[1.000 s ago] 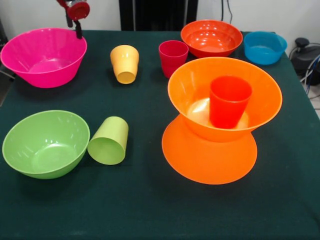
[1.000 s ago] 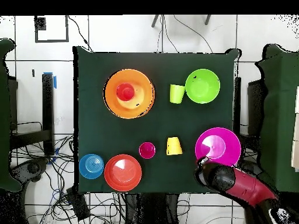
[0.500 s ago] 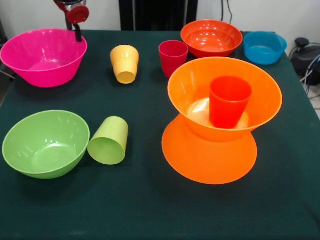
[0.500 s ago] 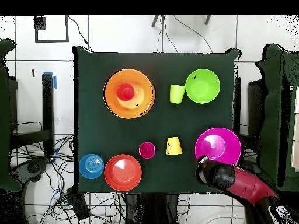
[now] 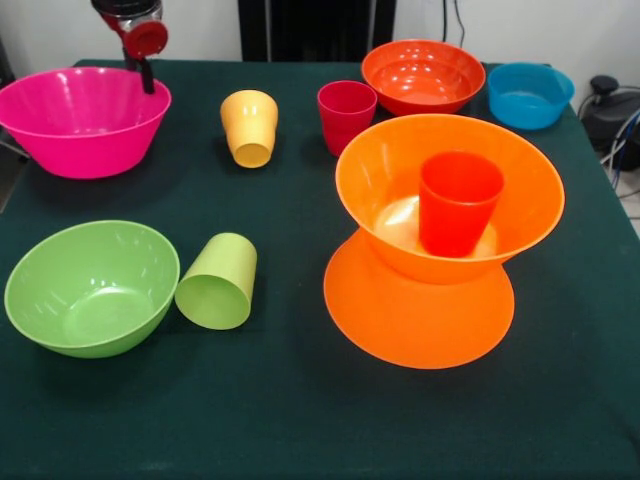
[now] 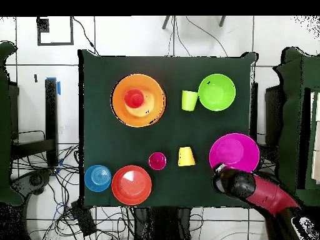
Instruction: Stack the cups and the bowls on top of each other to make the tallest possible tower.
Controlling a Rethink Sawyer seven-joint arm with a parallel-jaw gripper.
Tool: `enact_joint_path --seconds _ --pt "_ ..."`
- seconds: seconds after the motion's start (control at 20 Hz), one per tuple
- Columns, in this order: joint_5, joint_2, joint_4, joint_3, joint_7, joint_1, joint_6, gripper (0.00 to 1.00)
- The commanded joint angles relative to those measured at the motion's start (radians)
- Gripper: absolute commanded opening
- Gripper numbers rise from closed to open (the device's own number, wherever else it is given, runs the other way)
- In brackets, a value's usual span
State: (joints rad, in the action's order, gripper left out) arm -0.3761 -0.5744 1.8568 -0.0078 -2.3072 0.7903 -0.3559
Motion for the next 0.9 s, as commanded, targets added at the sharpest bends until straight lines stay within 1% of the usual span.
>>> enact_joint_path --seconds 0.05,0.4,0.8,0.9 --pt "-0.03 0.02 -0.092 0.169 0.142 -0.002 -0.076 1.0" --pt "-0.047 0.011 -0.065 0.178 0.132 0.008 -0.077 1.0" --pt "-0.04 0.016 -0.079 0.188 0.136 0.015 -0.102 1.0" --pt "-0.035 0.015 -0.087 0.193 0.14 0.017 -0.121 1.0"
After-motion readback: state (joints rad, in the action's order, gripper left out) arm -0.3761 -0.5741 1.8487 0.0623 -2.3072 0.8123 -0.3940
